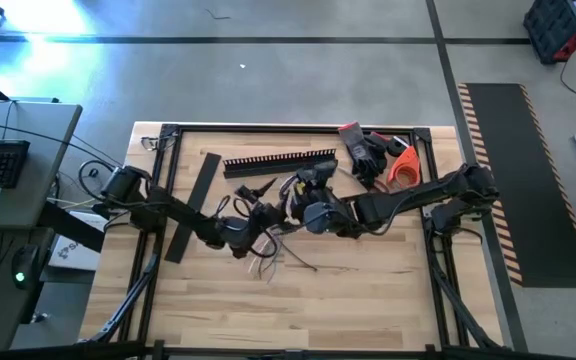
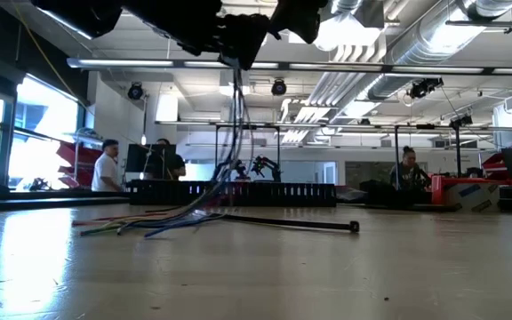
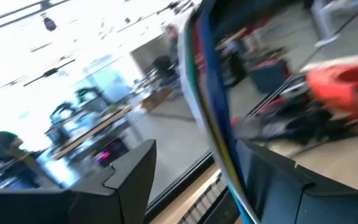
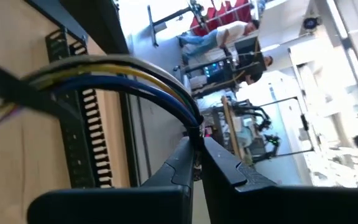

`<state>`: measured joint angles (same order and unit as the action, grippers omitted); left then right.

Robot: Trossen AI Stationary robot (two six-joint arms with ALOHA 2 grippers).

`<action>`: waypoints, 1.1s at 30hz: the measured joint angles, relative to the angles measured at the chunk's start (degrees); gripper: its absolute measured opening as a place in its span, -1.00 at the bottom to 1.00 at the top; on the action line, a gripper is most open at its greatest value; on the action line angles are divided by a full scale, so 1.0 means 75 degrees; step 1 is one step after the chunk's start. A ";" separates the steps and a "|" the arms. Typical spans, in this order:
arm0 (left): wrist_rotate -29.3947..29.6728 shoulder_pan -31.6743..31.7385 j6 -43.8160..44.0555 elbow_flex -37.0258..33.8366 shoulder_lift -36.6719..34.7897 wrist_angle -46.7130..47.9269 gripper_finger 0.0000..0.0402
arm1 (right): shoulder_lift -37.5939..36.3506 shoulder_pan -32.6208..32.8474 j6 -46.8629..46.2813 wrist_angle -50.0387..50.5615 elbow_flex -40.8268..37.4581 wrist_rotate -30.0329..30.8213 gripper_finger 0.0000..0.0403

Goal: Ziptie cables
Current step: Wrap the cables together using a black zip tie

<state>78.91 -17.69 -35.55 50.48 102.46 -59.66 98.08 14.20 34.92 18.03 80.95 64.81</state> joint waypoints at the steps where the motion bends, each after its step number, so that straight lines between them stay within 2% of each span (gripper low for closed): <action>1: 0.0237 -0.0001 -0.0007 0.0000 0.0046 0.0049 0.05 | 0.0000 0.0084 -0.0001 0.0027 0.0000 0.0058 -1.00; 7: 0.1457 -0.0236 0.0052 -0.0018 0.0147 0.0904 0.04 | 0.0000 0.0668 -0.0125 0.0260 0.0000 0.0133 -1.00; 11: 0.1475 -0.0614 0.0898 -0.0485 0.0144 0.1012 0.04 | 0.0000 0.0880 -0.0878 0.1320 0.0000 0.0088 -1.00; 15: 0.1485 -0.1056 0.2008 -0.1031 0.0133 0.1014 0.04 | 0.0000 0.0909 -0.2302 0.2972 0.0000 -0.0134 -1.00; 19: 0.1482 -0.1449 0.2911 -0.1401 0.0133 0.0997 0.04 | 0.0000 0.0833 -0.3494 0.4113 0.0000 -0.0717 -1.00; 23: 0.1483 -0.1723 0.3685 -0.1621 0.0133 0.1002 0.04 | 0.0000 0.0719 -0.4080 0.4607 0.0000 -0.1172 -1.00; 29: 0.1479 -0.2093 0.4382 -0.1770 0.0133 0.1003 -0.01 | 0.0000 0.0598 -0.4281 0.4818 0.0000 -0.1966 -1.00; 33: 0.1072 -0.2174 0.5197 -0.1963 0.0133 0.1163 -0.11 | 0.0000 0.0597 -0.4275 0.4819 -0.0003 -0.2287 -1.00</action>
<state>86.95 -33.99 3.42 35.76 103.46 -50.94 98.08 18.68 2.85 54.17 80.93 47.66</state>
